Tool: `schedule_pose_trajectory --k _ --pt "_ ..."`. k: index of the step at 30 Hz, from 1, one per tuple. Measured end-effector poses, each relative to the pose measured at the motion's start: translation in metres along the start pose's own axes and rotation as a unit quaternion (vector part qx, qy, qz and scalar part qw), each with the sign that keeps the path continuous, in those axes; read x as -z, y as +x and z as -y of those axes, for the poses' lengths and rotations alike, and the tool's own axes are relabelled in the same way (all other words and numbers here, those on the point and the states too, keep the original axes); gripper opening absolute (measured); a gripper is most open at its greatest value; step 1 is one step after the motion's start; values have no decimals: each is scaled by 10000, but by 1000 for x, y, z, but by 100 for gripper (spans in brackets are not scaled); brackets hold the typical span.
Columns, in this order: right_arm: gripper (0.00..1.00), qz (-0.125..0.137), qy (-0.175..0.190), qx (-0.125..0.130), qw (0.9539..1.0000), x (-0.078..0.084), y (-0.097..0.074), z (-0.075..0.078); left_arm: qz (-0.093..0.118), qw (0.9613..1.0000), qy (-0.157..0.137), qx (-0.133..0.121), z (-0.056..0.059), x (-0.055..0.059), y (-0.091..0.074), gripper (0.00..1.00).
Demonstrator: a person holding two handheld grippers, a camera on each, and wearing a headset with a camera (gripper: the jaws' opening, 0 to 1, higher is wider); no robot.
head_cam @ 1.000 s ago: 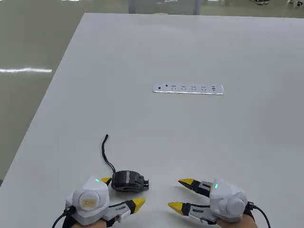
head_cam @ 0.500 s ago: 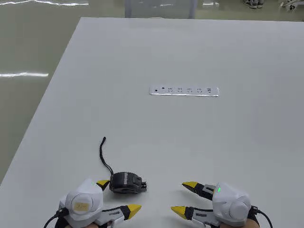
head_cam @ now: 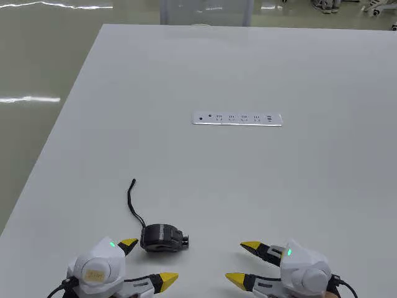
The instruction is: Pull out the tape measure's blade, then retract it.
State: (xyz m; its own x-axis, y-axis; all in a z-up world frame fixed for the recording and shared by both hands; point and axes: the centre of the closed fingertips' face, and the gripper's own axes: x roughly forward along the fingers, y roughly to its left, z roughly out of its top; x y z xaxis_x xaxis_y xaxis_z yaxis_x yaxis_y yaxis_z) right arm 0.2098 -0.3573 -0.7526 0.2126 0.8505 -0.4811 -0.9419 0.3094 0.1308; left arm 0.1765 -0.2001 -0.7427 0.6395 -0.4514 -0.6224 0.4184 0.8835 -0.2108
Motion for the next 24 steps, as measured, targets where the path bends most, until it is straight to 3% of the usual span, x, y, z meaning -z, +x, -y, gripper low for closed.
schedule_pose_trajectory --k 9,24 --pt "45 10 9 24 10000 1 -3 0 -16 10000 57 16 1 5 -4 74" --pt "46 43 37 141 9999 -4 -12 -3 13 9998 172 84 2 4 -13 75"
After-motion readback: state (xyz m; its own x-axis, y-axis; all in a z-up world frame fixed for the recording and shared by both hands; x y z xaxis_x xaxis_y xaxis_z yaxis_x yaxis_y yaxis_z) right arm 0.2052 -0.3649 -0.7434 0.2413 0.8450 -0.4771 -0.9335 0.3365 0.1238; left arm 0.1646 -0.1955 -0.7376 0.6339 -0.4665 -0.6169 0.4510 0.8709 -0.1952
